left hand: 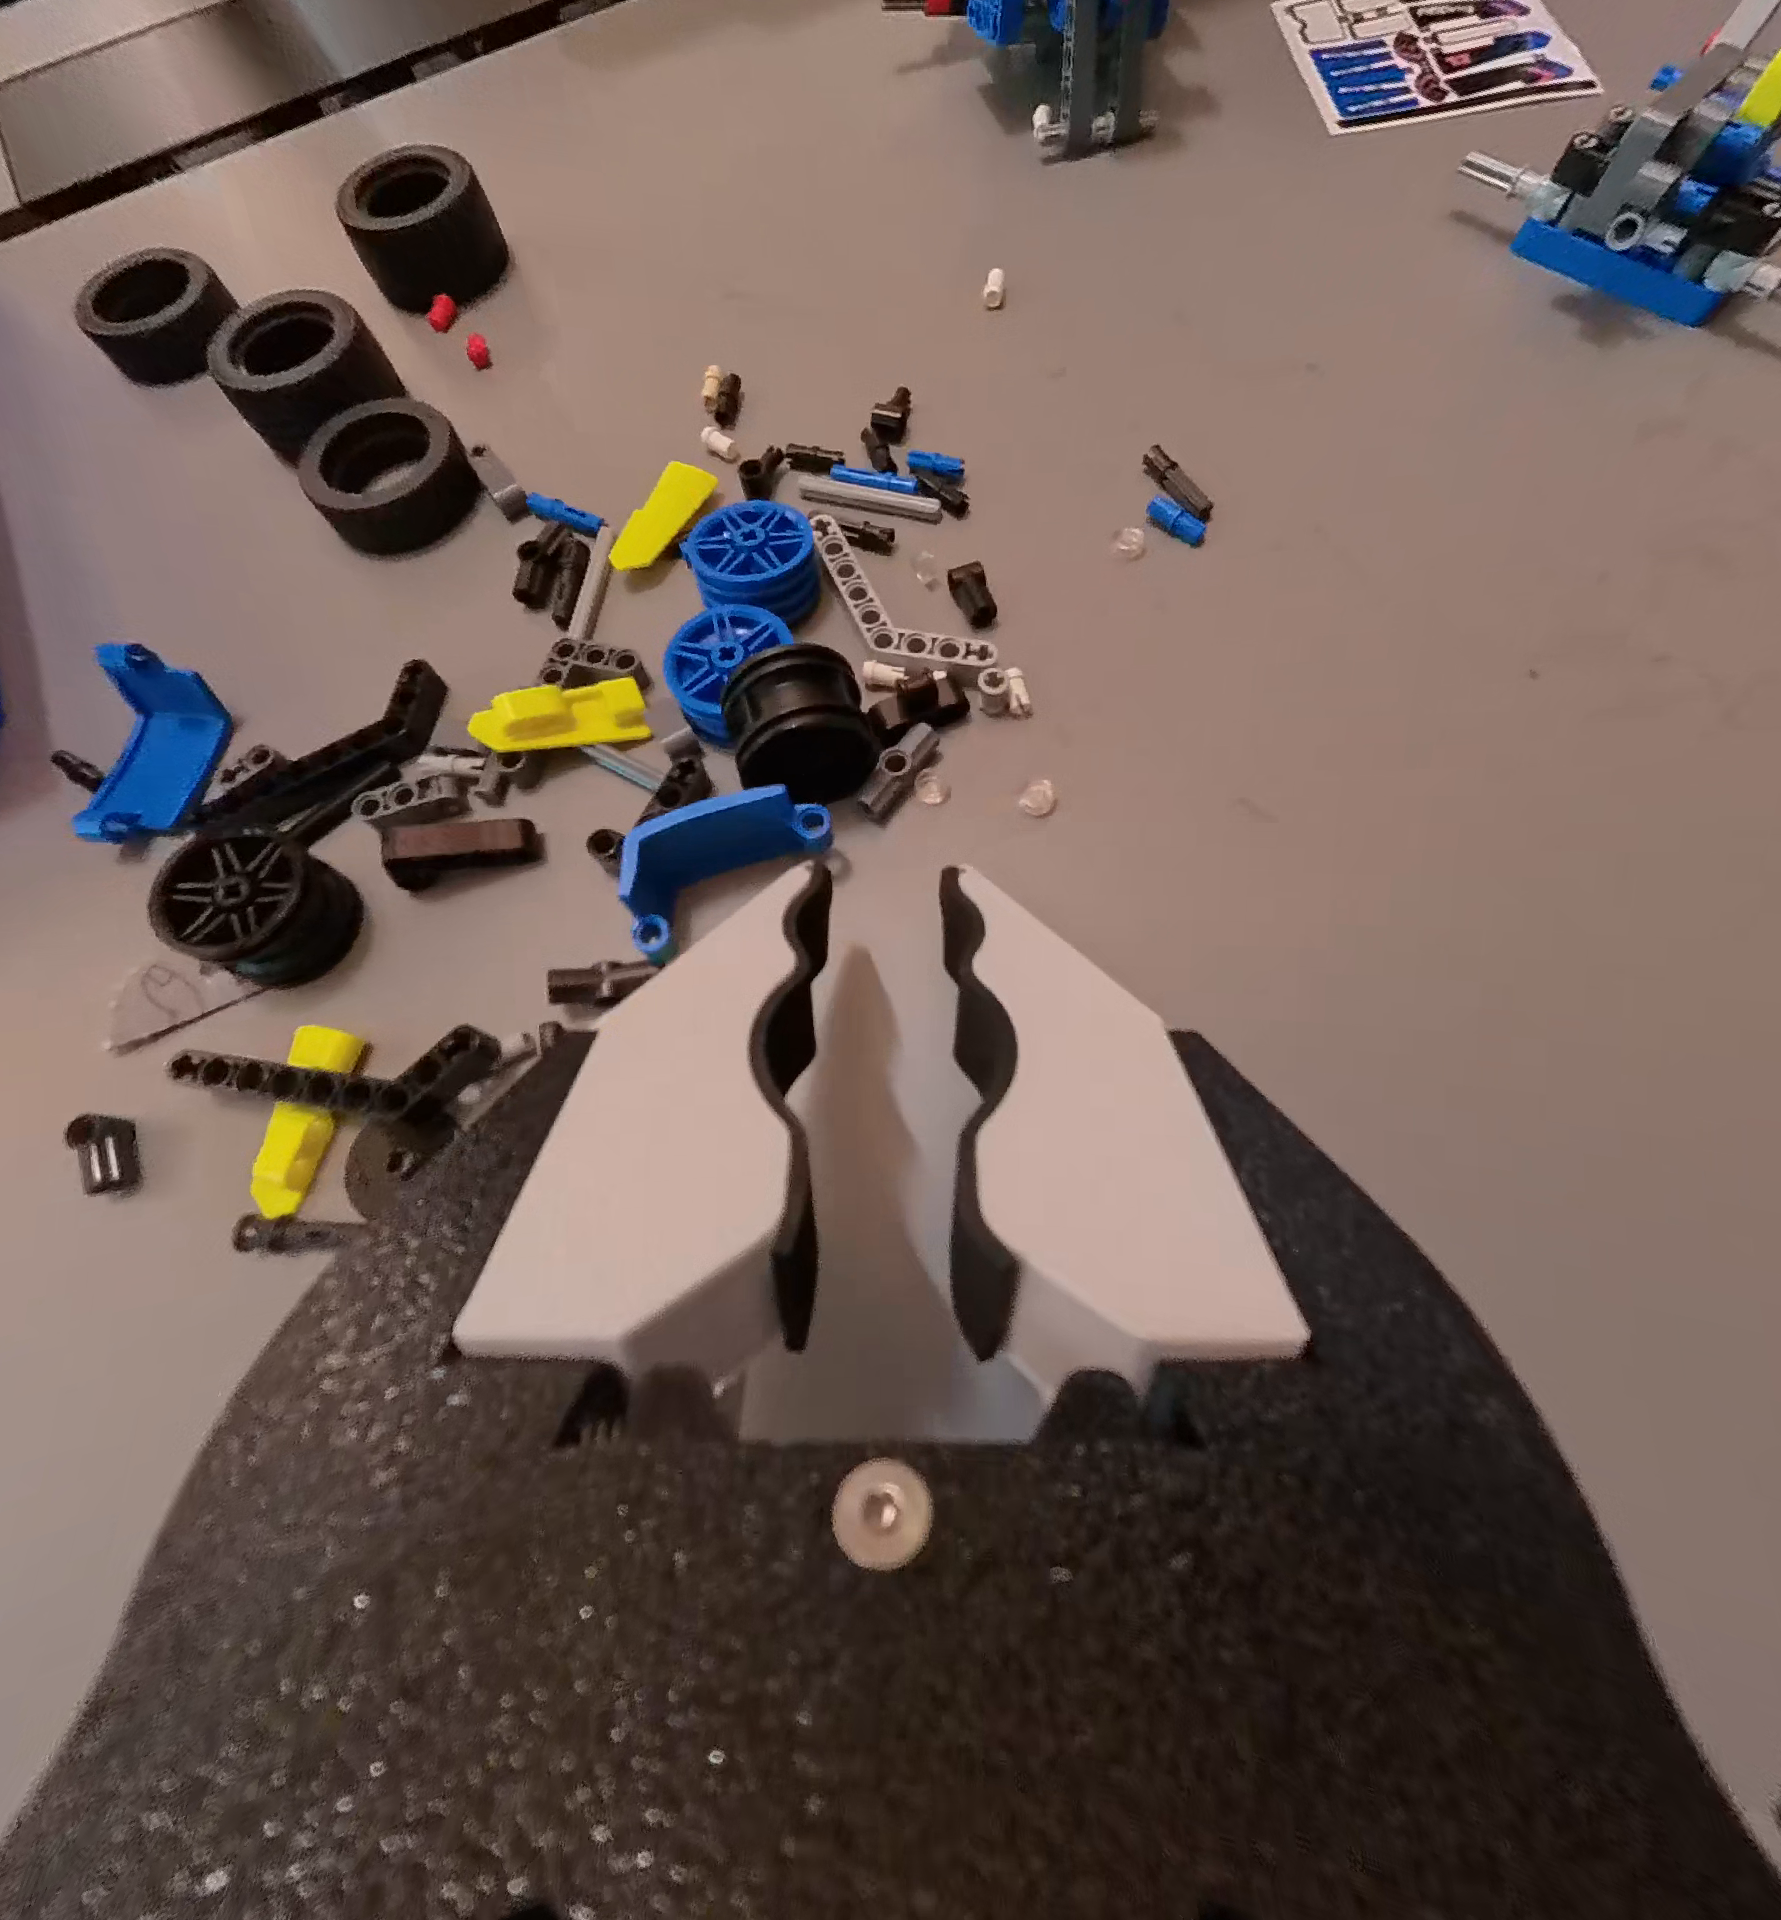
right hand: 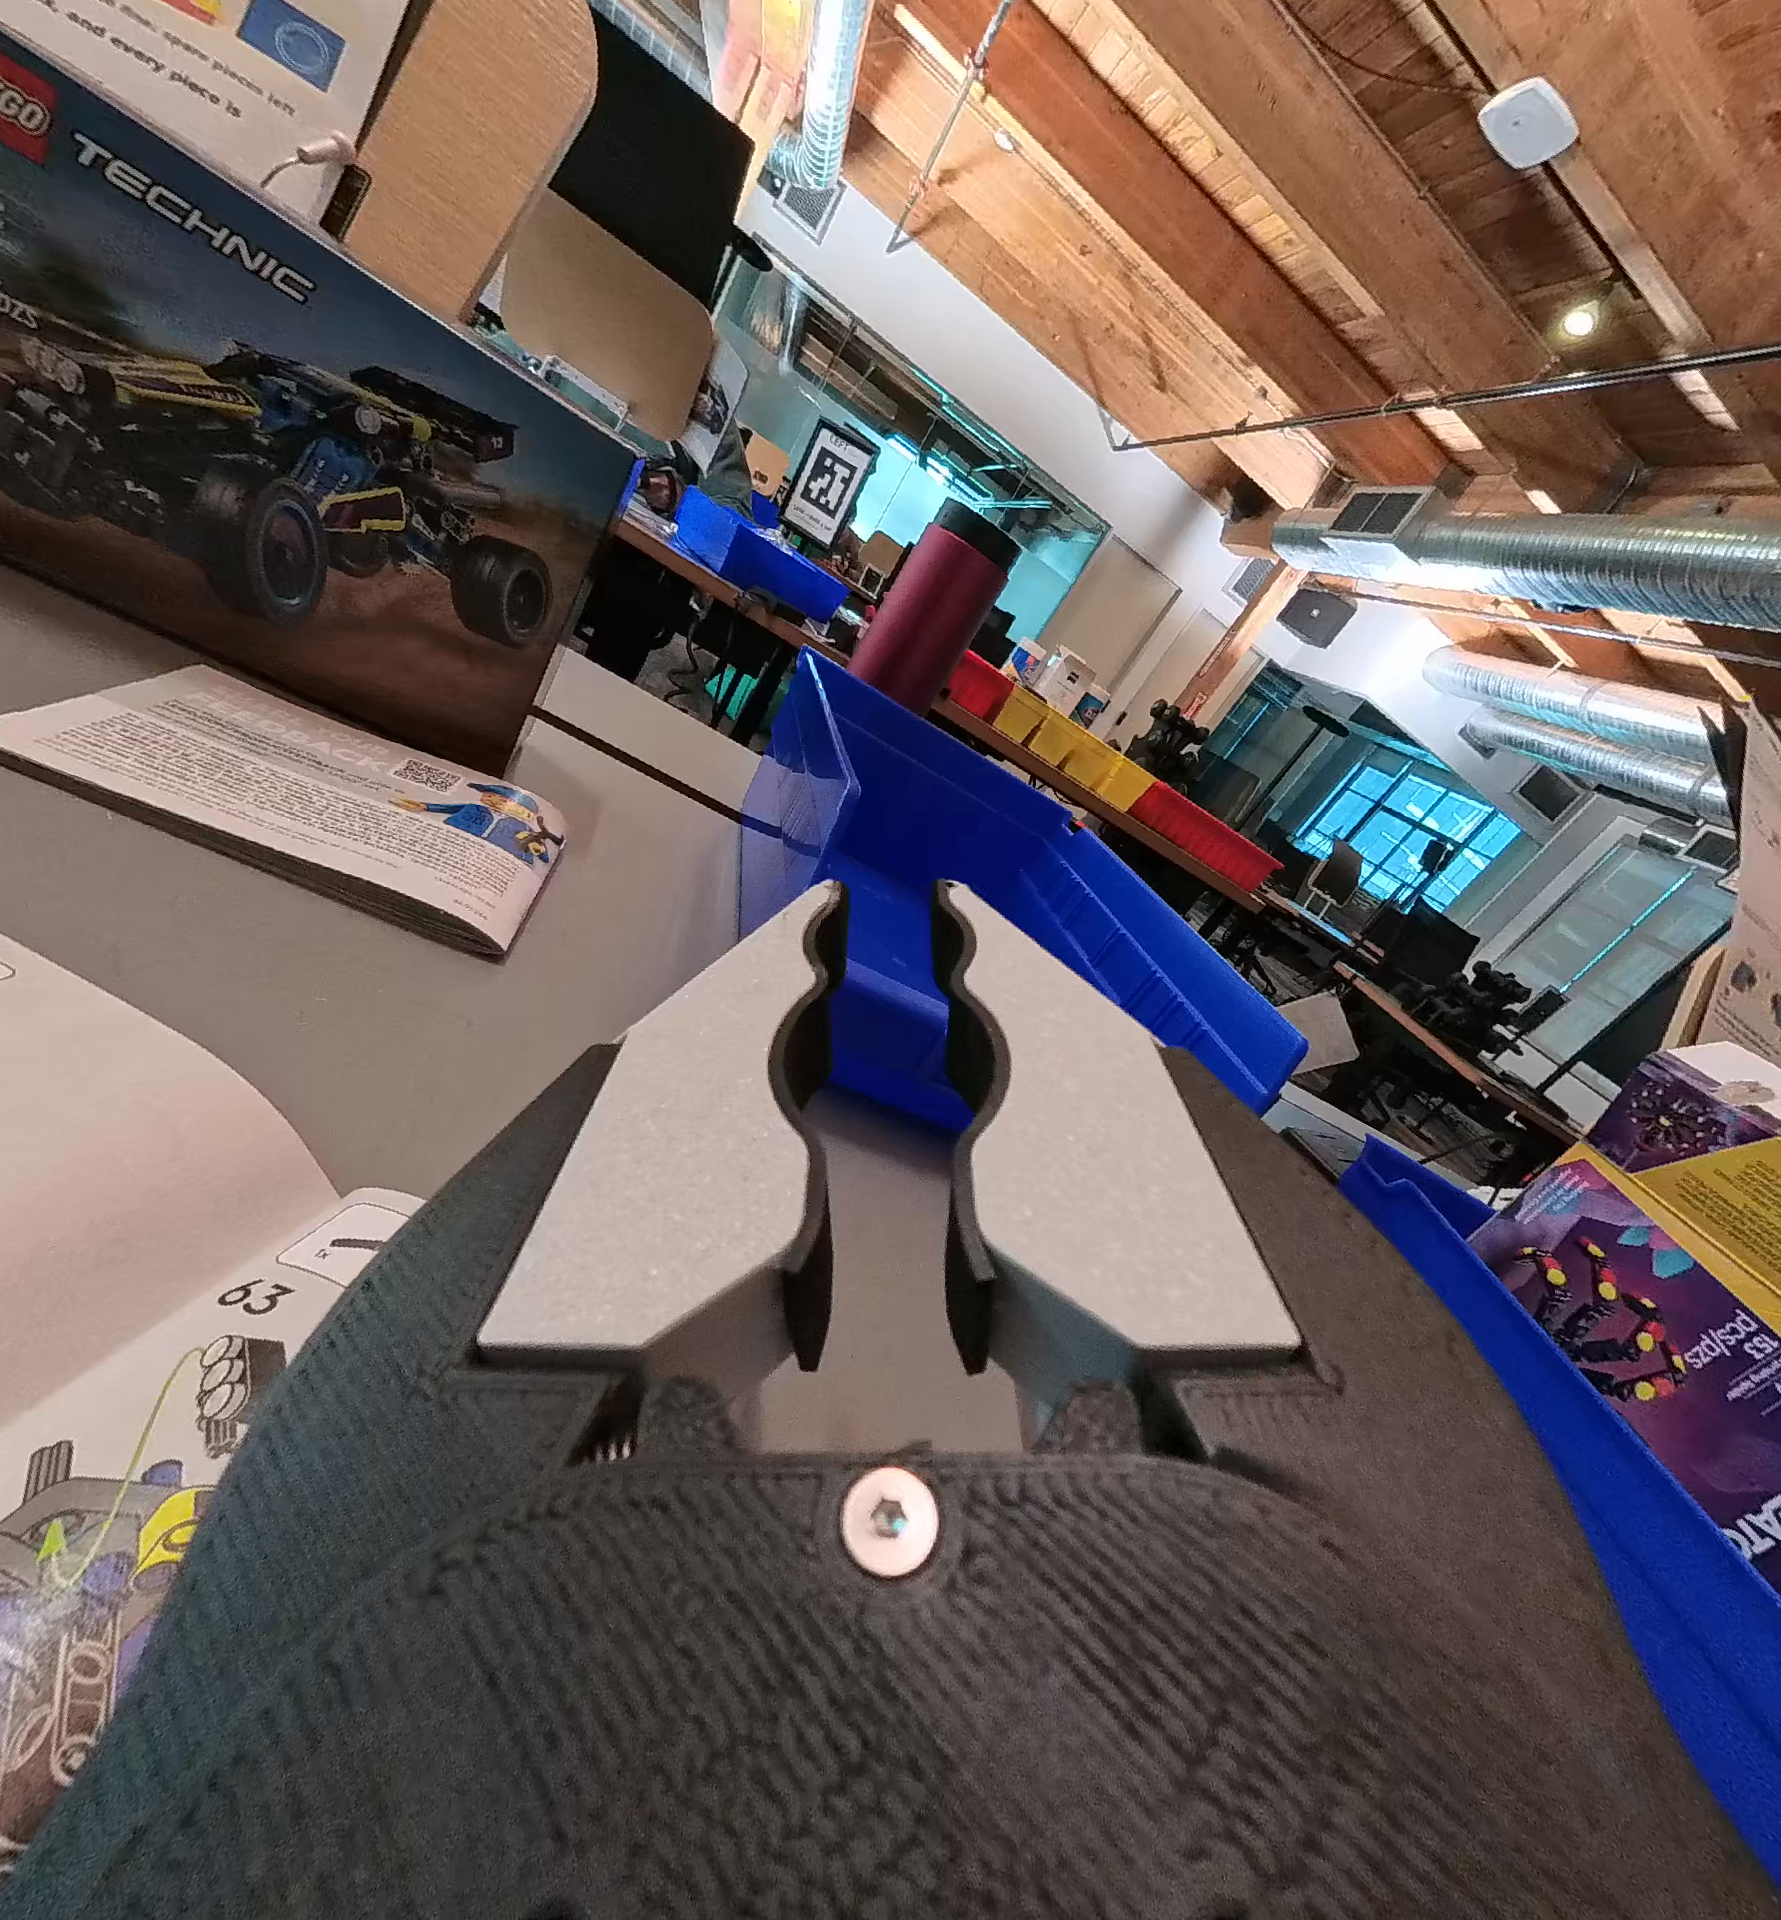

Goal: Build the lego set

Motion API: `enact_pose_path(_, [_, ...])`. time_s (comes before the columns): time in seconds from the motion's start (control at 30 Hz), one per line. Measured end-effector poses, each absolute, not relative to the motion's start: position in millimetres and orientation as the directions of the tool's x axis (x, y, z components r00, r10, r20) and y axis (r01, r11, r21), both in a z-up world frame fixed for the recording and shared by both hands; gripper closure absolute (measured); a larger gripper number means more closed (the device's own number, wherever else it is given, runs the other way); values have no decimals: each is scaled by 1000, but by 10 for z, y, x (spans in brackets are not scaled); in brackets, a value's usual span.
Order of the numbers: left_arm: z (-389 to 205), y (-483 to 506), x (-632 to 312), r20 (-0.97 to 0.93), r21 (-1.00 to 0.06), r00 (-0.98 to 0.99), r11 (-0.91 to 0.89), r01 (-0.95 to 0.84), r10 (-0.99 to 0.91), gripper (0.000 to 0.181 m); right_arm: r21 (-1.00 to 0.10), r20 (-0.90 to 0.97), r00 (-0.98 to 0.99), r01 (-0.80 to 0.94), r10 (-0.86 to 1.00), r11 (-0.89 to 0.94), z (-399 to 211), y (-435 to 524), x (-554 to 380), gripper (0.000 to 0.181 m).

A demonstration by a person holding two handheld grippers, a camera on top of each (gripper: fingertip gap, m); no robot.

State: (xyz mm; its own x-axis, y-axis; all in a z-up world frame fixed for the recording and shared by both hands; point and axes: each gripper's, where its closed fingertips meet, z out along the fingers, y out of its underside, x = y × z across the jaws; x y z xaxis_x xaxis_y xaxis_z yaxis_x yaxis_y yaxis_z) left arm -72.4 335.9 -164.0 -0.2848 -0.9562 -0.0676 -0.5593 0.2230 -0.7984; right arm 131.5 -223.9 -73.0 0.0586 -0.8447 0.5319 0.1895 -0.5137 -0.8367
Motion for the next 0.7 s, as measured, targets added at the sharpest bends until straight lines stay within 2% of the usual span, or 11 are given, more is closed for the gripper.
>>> enact_pose_path(0.17, [-1728, 3125, -774, 42, -784, -335, 177, -595, -941, 163, -835, 535, 55, 188, -843, -517, -732, -2239, 1318, 168])
enact_pose_path(0.37, [-1809, 2998, -697, -32, -753, -330, 239, -613, -944, 162, -831, 541, 52, 185, -840, -524, -738, -2235, 1321, 168])
enact_pose_path(0.7, [-1860, 2873, -537, -4, -732, -300, 207, -650, -954, 168, -830, 544, 58, 182, -837, -527, -751, -2226, 1327, 167])
